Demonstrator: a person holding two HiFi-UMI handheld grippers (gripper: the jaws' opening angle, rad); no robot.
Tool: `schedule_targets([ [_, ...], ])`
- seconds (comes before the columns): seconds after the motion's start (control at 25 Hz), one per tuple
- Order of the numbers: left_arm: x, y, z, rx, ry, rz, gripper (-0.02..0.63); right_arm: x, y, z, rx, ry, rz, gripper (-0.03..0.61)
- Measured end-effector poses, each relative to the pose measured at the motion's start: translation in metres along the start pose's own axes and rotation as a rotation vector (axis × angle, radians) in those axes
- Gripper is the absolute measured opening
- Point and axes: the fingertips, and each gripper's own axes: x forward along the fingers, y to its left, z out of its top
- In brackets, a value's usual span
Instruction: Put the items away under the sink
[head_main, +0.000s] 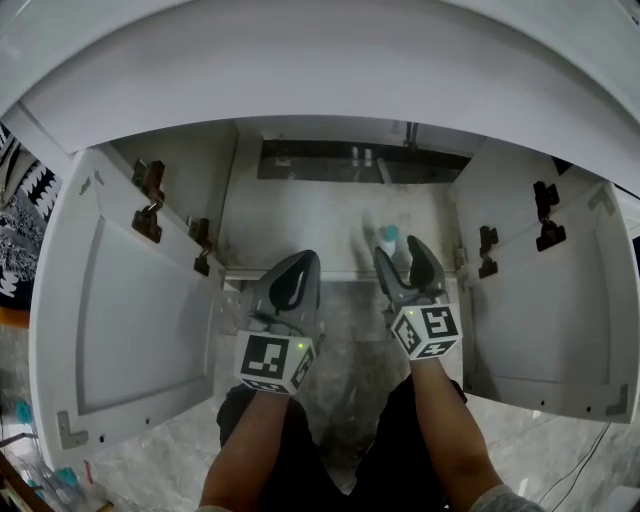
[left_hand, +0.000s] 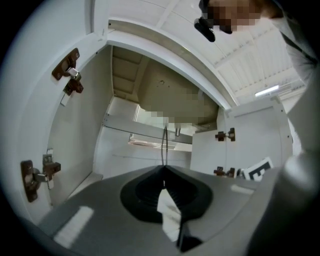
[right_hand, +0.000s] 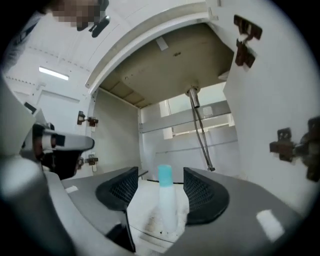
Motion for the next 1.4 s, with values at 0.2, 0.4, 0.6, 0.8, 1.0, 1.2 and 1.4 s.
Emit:
schedule_targets([
  [0.2,0.006,-0.006,-0.006,-0.014,0.005,-0.011,0.012,-0.045,0.033,0.034,0.008,-0.067,0.045,0.279],
  [0.4,0.01,-0.021,-0.009,0.009,0.005,-0.05,0.012,-0.054,0.068,0.038,-0.128,-0.053,0.114,0.133],
  [0.6,0.012,-0.03,-0.015,0.088,0.031,-0.074,0.012,-0.039,0.083,0.025,-0.25,-0.029,0.168,-0.006],
  [0.8,-0.009,-0.051,0.013,0.013,0.045,-0.064,0.012,-0.053,0.105,0.044,-0.277,0.045,0.192,-0.006],
  [1.0,-0.049,-0.083,0.005,0.087,0.184,-0.097,0.009,-0.095,0.13,0.034,-0.083,0.204,0.172,-0.006],
  [1.2,-0.132,-0.099,0.015,-0.006,0.408,-0.086,0.009,-0.15,0.148,0.073,-0.011,0.353,0.161,-0.006],
  [1.4,-0.159,-0.088,0.135,-0.034,0.43,-0.022,0.009,-0.188,0.146,0.165,-0.054,0.409,0.164,-0.006],
])
